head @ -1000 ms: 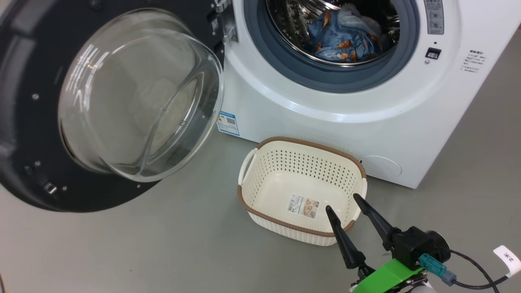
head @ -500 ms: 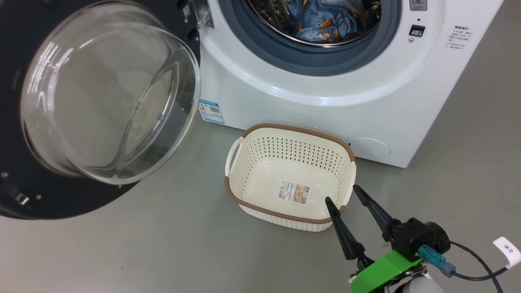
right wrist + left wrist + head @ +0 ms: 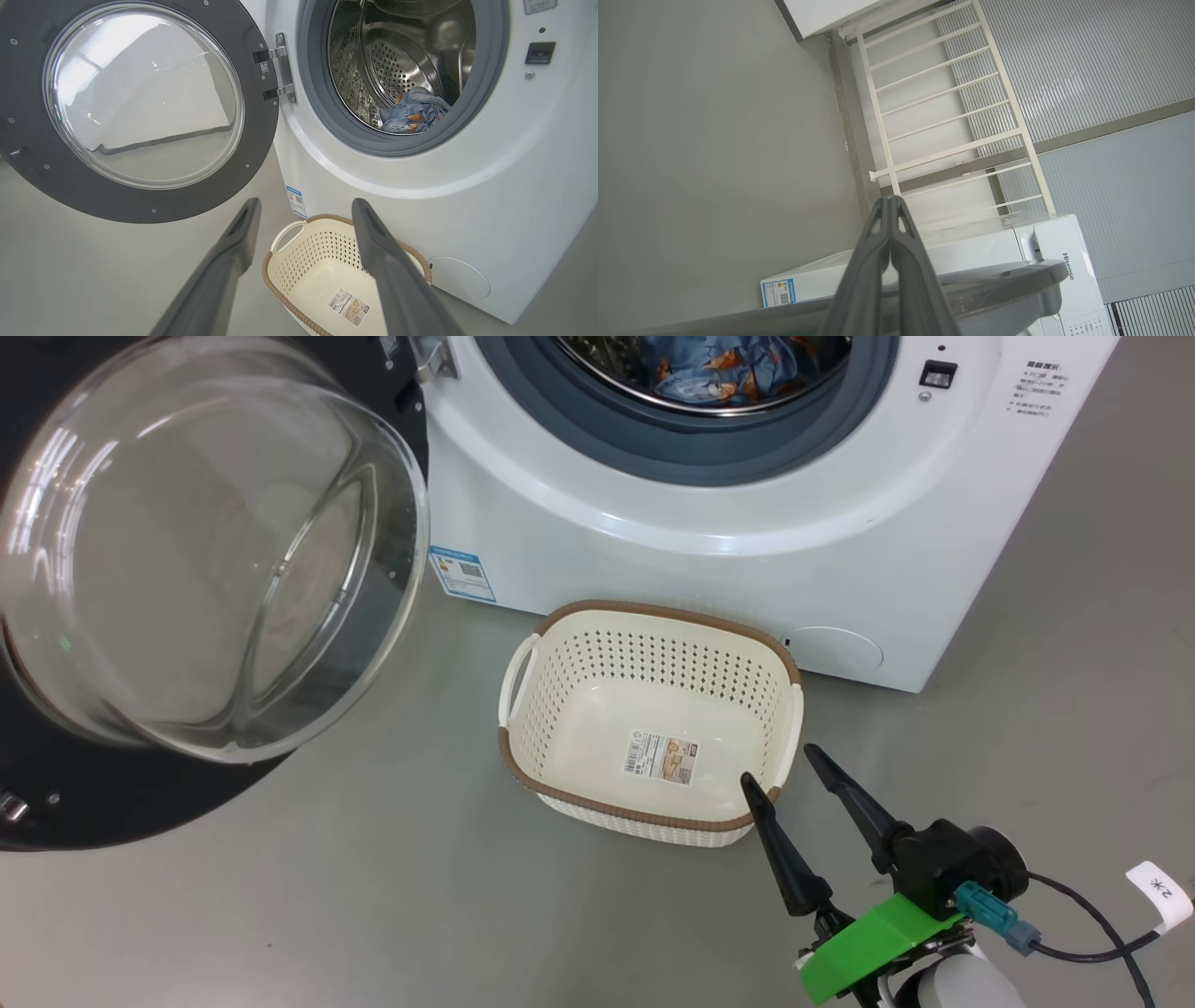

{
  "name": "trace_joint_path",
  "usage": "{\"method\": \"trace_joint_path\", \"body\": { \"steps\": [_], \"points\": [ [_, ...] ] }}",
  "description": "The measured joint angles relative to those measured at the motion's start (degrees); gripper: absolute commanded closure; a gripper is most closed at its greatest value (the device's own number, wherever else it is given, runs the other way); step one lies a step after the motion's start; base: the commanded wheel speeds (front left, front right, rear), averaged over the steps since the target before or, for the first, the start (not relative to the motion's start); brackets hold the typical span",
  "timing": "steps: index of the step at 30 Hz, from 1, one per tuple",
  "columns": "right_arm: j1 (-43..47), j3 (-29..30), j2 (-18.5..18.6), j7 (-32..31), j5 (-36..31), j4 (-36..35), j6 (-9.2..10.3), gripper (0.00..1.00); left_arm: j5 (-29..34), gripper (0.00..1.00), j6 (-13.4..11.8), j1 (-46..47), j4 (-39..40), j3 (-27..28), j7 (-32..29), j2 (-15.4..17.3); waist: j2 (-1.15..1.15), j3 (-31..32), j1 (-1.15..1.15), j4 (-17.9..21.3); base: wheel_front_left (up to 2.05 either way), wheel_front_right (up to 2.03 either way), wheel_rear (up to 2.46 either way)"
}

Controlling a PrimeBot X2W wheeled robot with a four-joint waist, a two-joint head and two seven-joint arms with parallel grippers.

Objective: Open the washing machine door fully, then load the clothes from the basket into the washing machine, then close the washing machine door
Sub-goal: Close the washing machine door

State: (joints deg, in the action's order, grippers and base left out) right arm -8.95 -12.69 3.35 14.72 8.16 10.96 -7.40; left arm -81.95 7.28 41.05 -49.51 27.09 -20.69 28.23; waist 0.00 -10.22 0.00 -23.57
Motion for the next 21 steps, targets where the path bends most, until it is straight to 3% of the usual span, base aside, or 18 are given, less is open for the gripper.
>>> {"method": "trace_joint_path", "body": {
  "steps": [10, 21],
  "points": [
    [-0.7, 0.1, 0.0, 0.0, -0.4, 0.2, 0.0, 0.0, -2.6, 1.0, 0.0, 0.3, -0.1, -0.7, -3.7, -0.1, 0.0, -1.0, 0.0, 1.1, 0.0, 0.0, 0.0],
    [-0.6, 0.2, 0.1, 0.0, -0.4, 0.5, 0.0, 0.0, -5.8, 1.0, 0.0, 0.2, -0.4, -1.2, -11.9, -0.2, 0.0, -0.4, 0.0, 1.1, 0.0, 0.0, 0.0]
  ]
}}
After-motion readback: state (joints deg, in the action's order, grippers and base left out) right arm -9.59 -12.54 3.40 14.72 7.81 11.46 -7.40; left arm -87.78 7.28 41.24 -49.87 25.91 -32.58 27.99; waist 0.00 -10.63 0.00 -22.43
